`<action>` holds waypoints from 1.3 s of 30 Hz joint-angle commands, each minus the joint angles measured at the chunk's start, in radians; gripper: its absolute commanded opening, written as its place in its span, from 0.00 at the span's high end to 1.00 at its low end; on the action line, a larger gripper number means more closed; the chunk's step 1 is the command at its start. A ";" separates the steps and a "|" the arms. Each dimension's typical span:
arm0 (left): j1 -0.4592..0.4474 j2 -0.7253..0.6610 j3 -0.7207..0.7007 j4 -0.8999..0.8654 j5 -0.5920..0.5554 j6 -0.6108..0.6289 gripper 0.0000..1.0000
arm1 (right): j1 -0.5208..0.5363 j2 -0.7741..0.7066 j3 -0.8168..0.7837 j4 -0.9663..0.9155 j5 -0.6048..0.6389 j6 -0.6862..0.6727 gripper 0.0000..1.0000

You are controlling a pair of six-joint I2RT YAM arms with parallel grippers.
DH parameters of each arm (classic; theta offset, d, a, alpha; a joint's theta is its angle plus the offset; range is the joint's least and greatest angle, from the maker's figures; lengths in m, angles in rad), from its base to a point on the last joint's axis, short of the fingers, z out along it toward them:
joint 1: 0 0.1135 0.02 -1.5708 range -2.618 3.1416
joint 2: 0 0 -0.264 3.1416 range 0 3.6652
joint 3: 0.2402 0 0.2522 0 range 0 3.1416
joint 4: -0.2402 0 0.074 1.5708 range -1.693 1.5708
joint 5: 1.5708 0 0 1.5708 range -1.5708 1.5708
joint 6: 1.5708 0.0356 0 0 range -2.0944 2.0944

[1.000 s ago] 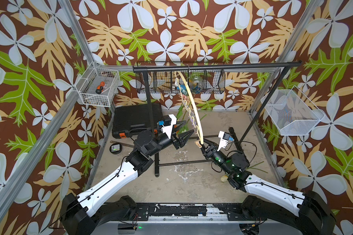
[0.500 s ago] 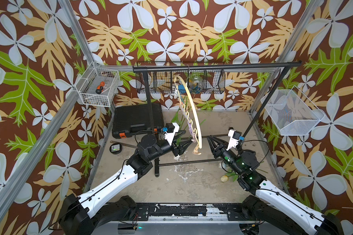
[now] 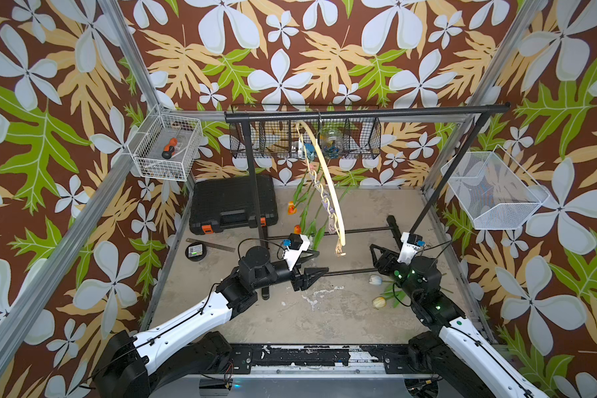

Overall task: Dry the flowers on a clothes hanger
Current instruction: Clamp the flower onto the hanger, then pick up the flower at the center of the board.

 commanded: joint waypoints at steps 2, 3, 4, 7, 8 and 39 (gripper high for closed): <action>-0.051 0.005 -0.030 0.007 -0.050 0.002 0.35 | -0.045 -0.025 -0.009 -0.239 0.185 0.155 0.40; -0.062 0.011 -0.035 0.006 -0.059 0.003 0.35 | -0.049 -0.022 -0.006 -0.284 0.230 0.189 0.40; -0.072 0.018 -0.038 0.007 -0.065 0.006 0.35 | -0.055 -0.014 0.000 -0.331 0.284 0.227 0.40; -0.101 0.053 -0.032 0.008 -0.054 0.017 0.35 | -0.070 0.040 0.022 -0.431 0.377 0.282 0.40; -0.114 0.065 -0.027 0.008 -0.050 0.020 0.35 | -0.079 0.068 0.034 -0.457 0.395 0.299 0.41; -0.232 0.159 -0.010 -0.017 -0.088 0.065 0.33 | -0.428 0.610 0.129 -0.486 0.444 0.272 0.60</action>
